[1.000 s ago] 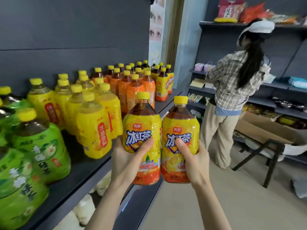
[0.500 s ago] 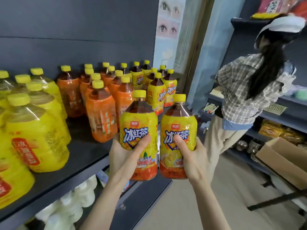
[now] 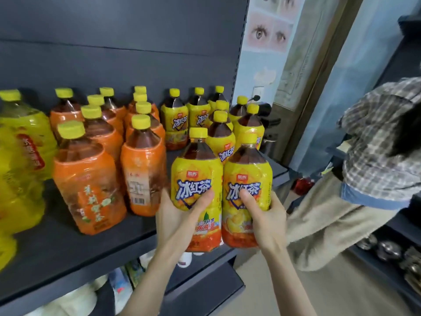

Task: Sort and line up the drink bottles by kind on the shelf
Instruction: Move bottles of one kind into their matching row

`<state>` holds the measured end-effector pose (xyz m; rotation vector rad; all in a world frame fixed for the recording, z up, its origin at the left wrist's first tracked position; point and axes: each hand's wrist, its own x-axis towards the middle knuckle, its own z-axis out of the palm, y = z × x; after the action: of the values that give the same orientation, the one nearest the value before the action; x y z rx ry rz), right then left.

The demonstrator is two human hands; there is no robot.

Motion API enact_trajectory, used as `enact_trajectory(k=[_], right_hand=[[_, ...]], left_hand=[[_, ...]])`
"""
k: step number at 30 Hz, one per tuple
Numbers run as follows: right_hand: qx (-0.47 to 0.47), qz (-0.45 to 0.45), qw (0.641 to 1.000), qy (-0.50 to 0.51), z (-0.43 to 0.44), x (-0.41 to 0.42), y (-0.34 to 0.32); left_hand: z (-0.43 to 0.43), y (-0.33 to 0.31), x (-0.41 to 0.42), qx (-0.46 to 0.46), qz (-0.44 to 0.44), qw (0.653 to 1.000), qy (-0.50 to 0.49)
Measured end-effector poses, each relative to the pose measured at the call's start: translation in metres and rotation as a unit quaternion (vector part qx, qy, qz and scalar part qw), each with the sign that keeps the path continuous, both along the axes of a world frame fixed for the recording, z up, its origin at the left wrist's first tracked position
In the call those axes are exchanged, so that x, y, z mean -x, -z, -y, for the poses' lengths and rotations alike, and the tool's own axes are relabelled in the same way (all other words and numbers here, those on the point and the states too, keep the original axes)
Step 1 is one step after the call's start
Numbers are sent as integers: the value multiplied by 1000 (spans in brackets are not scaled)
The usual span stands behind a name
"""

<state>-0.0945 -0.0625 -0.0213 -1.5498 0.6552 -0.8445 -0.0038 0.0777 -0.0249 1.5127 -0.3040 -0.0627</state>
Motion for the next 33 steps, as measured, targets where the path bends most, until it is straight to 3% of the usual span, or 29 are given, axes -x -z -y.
enact_trajectory(k=[13, 22, 25, 28, 33], right_hand=[[6, 53, 989, -137, 99, -77, 3], [58, 25, 974, -219, 135, -101, 18], [93, 3, 974, -205, 133, -110, 23], [203, -59, 967, -144, 133, -118, 24], [222, -62, 963, -141, 136, -122, 22]], left_hand=[[81, 12, -29, -22, 51, 983, -173], [123, 23, -34, -16, 55, 959, -278], [133, 25, -38, -13, 53, 956, -289], [137, 27, -43, -16, 55, 954, -295], [136, 34, -56, -34, 71, 951, -299]])
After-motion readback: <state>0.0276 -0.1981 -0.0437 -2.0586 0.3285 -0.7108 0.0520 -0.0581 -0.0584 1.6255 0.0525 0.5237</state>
